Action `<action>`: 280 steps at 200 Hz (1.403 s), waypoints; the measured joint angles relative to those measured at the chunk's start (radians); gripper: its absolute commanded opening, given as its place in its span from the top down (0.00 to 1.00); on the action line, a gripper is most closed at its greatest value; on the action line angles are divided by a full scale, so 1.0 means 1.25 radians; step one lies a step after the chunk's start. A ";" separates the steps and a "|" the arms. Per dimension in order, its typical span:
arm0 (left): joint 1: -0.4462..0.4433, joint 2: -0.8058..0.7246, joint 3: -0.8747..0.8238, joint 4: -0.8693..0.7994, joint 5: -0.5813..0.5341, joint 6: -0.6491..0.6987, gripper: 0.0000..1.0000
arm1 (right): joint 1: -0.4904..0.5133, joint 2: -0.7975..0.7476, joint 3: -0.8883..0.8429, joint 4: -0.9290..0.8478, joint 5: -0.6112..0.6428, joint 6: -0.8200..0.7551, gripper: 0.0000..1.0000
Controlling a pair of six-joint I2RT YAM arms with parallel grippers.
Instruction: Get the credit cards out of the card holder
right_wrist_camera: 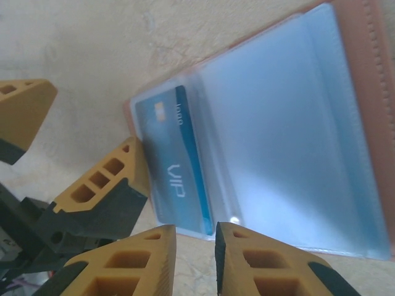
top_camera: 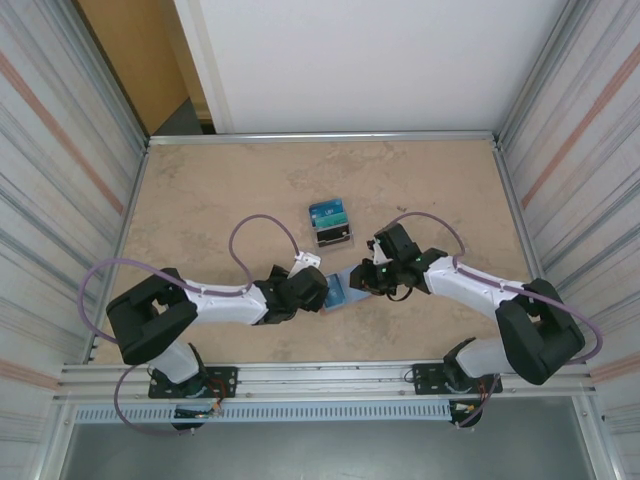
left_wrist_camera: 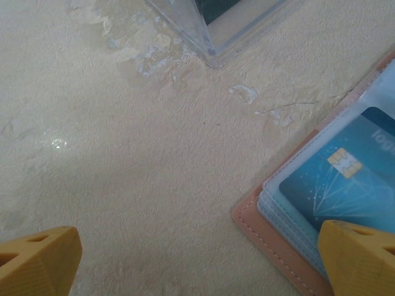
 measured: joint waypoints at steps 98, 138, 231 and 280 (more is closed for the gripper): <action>0.002 -0.003 0.000 0.002 0.006 0.019 0.01 | -0.033 0.121 -0.005 0.107 -0.086 -0.004 0.75; 0.002 -0.003 0.000 0.002 0.006 0.019 0.01 | -0.033 0.177 -0.005 0.167 -0.133 -0.004 0.77; 0.002 0.000 0.004 -0.002 0.003 0.027 0.01 | -0.033 0.222 -0.005 0.226 -0.179 -0.001 0.84; 0.004 0.001 0.005 -0.010 -0.009 0.031 0.01 | -0.038 0.222 -0.022 0.270 -0.207 0.023 0.91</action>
